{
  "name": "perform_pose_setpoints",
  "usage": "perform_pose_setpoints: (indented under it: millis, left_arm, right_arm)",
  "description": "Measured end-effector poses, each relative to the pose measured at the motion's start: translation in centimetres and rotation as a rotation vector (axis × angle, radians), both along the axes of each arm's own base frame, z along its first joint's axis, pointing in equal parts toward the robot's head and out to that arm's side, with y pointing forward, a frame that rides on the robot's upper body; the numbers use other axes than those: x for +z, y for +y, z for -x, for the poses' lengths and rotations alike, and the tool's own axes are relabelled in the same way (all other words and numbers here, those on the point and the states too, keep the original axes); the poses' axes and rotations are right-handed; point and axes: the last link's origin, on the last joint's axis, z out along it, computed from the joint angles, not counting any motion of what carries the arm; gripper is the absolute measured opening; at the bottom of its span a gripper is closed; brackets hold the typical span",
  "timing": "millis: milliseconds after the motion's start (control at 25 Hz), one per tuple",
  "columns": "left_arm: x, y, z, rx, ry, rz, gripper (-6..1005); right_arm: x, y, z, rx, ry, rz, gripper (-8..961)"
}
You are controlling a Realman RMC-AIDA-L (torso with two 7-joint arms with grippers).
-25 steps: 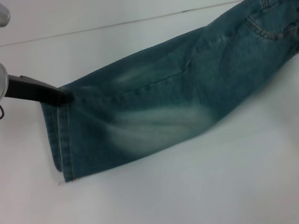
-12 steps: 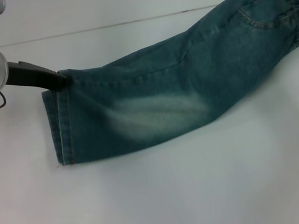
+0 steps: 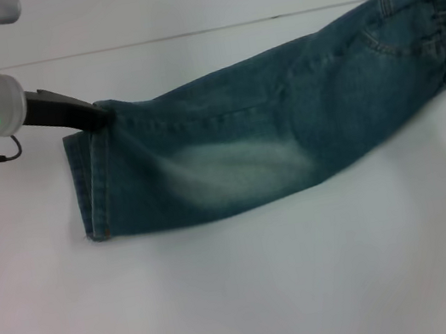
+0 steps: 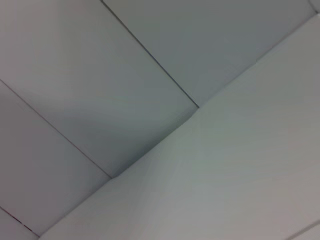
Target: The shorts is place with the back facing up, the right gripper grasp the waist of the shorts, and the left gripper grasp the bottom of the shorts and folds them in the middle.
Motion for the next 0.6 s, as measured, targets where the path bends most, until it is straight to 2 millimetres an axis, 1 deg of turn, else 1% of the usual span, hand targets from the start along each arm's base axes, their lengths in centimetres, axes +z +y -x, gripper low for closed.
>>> perform_pose_setpoints:
  millis: [80, 280, 480, 600]
  left_arm:
    - [-0.2, 0.1, 0.0, -0.001, 0.002, -0.014, 108]
    - [-1.9, -0.2, -0.3, -0.025, 0.044, -0.002, 121]
    - [-3.5, -0.8, -0.4, -0.052, 0.097, 0.013, 134]
    - [-3.7, -0.9, -0.4, -0.058, 0.105, -0.013, 141]
  right_arm:
    - [-0.1, -0.1, -0.3, -0.011, 0.007, 0.004, 61]
    - [-0.2, -0.3, -0.8, -0.034, 0.018, 0.004, 61]
    - [-0.2, -0.4, -0.8, -0.031, 0.019, 0.008, 238]
    - [-0.3, -0.4, -0.7, -0.024, 0.016, 0.015, 322]
